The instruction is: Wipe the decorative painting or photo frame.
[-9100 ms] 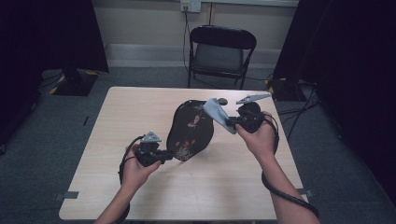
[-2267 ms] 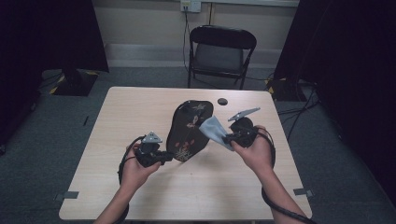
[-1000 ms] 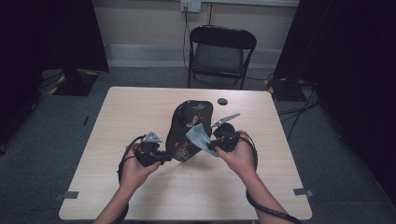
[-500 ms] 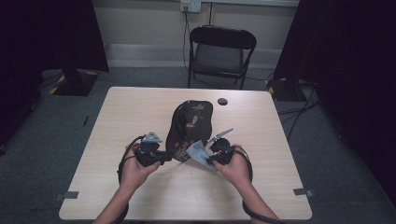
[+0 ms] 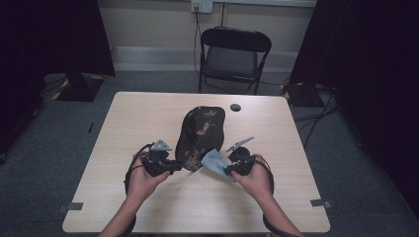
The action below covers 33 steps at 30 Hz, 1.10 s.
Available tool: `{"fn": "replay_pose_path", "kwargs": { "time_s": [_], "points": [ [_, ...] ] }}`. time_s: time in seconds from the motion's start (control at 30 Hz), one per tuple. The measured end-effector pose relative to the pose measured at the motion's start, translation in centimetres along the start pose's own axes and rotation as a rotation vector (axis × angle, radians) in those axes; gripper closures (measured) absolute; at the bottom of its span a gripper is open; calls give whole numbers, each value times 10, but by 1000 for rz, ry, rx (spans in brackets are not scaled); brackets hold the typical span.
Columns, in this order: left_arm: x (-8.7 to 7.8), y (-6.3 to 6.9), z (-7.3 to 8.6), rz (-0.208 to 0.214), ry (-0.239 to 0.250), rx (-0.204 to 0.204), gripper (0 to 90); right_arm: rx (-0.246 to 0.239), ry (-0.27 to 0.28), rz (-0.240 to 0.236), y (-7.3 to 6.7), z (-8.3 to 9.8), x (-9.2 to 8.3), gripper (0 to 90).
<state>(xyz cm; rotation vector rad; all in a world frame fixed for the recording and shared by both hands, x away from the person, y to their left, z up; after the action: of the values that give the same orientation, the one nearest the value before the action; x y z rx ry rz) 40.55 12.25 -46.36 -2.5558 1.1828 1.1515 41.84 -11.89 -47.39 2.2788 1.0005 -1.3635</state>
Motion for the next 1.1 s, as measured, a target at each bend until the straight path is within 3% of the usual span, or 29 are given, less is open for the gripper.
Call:
{"fn": "replay_pose_path", "kwargs": {
  "time_s": [0.23,0.27,0.33,0.4,0.43,0.53,0.77,1.1],
  "points": [
    [0,0,0,0,0,-6,787,-17,124,42,6,-38,-62,829],
    [0,0,0,-3,3,-8,787,-17,124,42,6,-38,-62,829],
    [1,0,-1,-5,5,-8,787,-38,165,64,5,-55,-84,829],
    [1,0,-1,-5,4,-10,787,-47,179,66,4,-62,-90,829],
    [1,0,0,-5,3,-9,787,-67,207,76,1,-74,-101,829],
    [0,-1,0,0,-2,-9,787,-77,227,69,-4,-87,-108,829],
    [1,-1,0,-3,4,-10,787,-94,182,69,-8,-90,-92,829],
    [1,-1,-1,-5,4,-7,787,-66,107,15,-13,-57,-41,829]
  ]
}}
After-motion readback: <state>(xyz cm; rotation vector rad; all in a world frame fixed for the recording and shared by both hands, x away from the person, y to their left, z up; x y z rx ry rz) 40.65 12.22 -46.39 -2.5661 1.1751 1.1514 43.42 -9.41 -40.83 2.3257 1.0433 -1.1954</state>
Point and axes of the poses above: each handheld gripper's, and its own axes: x roughly forward along the jaws, z roughly out of its underside, y roughly to its right, the point moved 5 cm from there along x, roughly forward along the jaws, and after that the axes turned 1 degree about -x, right-handed, at the moved point
